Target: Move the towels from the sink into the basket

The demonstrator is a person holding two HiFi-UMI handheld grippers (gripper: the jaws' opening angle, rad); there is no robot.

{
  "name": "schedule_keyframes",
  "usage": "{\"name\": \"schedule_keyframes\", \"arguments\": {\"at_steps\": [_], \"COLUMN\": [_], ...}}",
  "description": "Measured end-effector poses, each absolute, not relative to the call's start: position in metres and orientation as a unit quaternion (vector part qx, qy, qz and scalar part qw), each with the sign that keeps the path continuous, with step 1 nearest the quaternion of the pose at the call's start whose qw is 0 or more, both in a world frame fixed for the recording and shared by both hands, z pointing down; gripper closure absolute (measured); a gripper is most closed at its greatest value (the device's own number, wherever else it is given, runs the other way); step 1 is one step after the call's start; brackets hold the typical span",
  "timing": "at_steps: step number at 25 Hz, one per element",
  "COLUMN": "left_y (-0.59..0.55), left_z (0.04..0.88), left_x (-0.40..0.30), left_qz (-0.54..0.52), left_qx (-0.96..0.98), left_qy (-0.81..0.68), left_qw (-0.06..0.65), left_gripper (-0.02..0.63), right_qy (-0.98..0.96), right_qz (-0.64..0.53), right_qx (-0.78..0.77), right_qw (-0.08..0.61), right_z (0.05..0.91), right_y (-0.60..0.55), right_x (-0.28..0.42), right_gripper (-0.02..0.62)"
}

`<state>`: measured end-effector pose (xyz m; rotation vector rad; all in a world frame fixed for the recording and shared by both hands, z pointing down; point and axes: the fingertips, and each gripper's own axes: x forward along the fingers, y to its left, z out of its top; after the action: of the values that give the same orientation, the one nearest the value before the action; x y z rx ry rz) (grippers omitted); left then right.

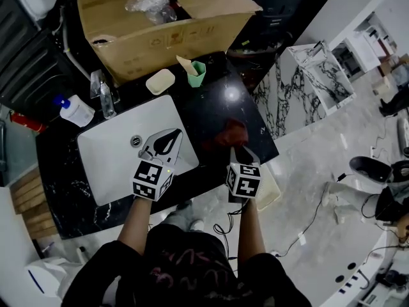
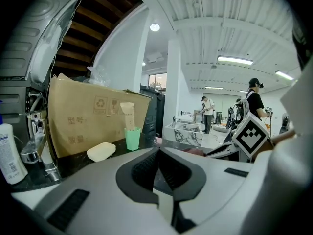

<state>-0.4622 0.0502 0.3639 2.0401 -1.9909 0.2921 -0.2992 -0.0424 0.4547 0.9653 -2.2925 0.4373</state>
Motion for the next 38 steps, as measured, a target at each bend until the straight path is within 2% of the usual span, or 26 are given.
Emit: {"name": "schedule_keyframes", "arguments": {"at_steps": [5, 15, 26, 38], "left_y": [0.049, 0.038, 0.006, -0.033], "left_z": [0.363, 0.359, 0.348, 0.346], "left_x": [-0.462, -0.444, -0.388, -0.283], "left_qz": [0.096, 0.082, 0.066, 0.085], "left_qx": [0.711, 0.739, 0.789, 0.850], "left_qy": [-0.683, -0.656, -0.597, -0.508], "left_qw": [0.137, 0.131, 0.126, 0.113], "left_gripper": [0.591, 0.591, 0.590, 0.591], "right_qy": [-0.867, -0.863, -0.825, -0.762], "right_qz": [0.168, 0.157, 0.147, 0.160], "right_qx": [0.372, 0.414, 0.503, 0.602], "right_qw": [0.286, 0.242, 0.212, 0.175], "right_z": [0.446, 0.412, 0.376, 0.364], "right_y": [-0.042, -0.042, -0.044, -0.041], "right_x": [-0.297, -0.269, -0.186, -0.062], "right_gripper": [0.532, 0.538, 0.540, 0.540]}}
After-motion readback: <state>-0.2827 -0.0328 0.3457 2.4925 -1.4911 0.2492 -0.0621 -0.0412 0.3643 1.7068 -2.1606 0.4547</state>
